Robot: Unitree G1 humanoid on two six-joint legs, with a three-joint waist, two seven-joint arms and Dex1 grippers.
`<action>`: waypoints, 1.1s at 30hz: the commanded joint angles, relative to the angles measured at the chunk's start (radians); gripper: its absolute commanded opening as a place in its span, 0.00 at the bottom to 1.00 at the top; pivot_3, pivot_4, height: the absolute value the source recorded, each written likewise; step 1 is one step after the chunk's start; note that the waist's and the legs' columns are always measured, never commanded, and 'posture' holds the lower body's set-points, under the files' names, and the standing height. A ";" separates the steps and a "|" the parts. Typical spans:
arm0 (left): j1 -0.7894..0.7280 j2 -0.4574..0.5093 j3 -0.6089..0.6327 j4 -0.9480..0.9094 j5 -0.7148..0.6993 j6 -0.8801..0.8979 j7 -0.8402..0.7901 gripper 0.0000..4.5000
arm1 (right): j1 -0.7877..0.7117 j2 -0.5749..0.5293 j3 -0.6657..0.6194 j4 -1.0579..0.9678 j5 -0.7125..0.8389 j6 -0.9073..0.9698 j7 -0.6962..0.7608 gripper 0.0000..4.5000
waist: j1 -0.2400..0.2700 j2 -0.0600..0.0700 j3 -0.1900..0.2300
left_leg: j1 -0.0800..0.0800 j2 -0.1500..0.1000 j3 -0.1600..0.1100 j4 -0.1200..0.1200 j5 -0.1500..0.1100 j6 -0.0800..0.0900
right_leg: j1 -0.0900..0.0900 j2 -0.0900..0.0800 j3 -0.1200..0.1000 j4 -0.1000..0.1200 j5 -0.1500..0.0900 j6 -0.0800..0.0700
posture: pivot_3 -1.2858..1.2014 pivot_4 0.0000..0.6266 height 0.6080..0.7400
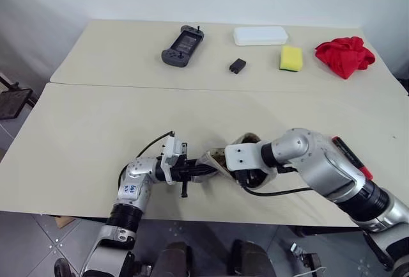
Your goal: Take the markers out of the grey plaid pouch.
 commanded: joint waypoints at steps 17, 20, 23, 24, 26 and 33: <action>0.038 0.002 0.007 -0.038 -0.027 -0.005 0.024 0.00 | 0.134 0.021 -0.413 0.034 0.401 -0.378 0.104 0.24 | 0.000 -0.001 0.001 | -0.001 0.000 0.000 -0.001 0.000 0.000 | -0.001 0.000 -0.001 0.000 0.000 0.000 | 0.52 0.24 1.00; 0.045 0.005 0.001 -0.046 -0.030 -0.002 0.026 0.00 | 0.164 -0.008 -0.411 0.072 0.358 -0.366 0.089 0.24 | -0.002 -0.002 0.001 | -0.001 0.000 0.000 -0.001 0.000 0.000 | -0.001 0.000 -0.001 -0.001 0.000 0.000 | 0.52 0.24 1.00; 0.046 0.009 -0.003 -0.050 -0.033 0.001 0.031 0.00 | 0.154 -0.056 -0.338 0.140 0.176 -0.436 0.032 0.24 | -0.003 -0.002 0.001 | -0.001 0.000 0.000 -0.001 0.000 0.000 | -0.001 0.000 -0.001 0.000 0.000 0.000 | 0.52 0.24 1.00; 0.046 0.010 -0.004 -0.051 -0.035 0.002 0.033 0.00 | 0.152 -0.063 -0.325 0.147 0.148 -0.450 0.024 0.24 | -0.005 -0.002 0.001 | -0.001 0.000 0.000 -0.001 0.000 0.000 | -0.002 0.000 -0.001 0.000 0.000 0.000 | 0.52 0.24 1.00; 0.043 0.012 -0.005 -0.049 -0.037 0.002 0.036 0.00 | 0.149 -0.055 -0.297 0.129 0.122 -0.504 0.023 0.24 | -0.005 -0.002 0.001 | -0.001 0.000 0.001 -0.001 0.000 0.000 | -0.002 0.000 0.000 0.000 0.000 0.000 | 0.52 0.24 1.00; 0.027 -0.004 0.018 -0.084 -0.112 0.133 0.064 0.00 | 0.164 -0.073 -0.209 0.053 0.069 -0.447 0.093 0.24 | -0.002 -0.001 0.001 | -0.001 0.000 0.001 -0.001 0.000 0.000 | -0.002 0.001 0.000 0.000 0.000 0.000 | 0.52 0.24 1.00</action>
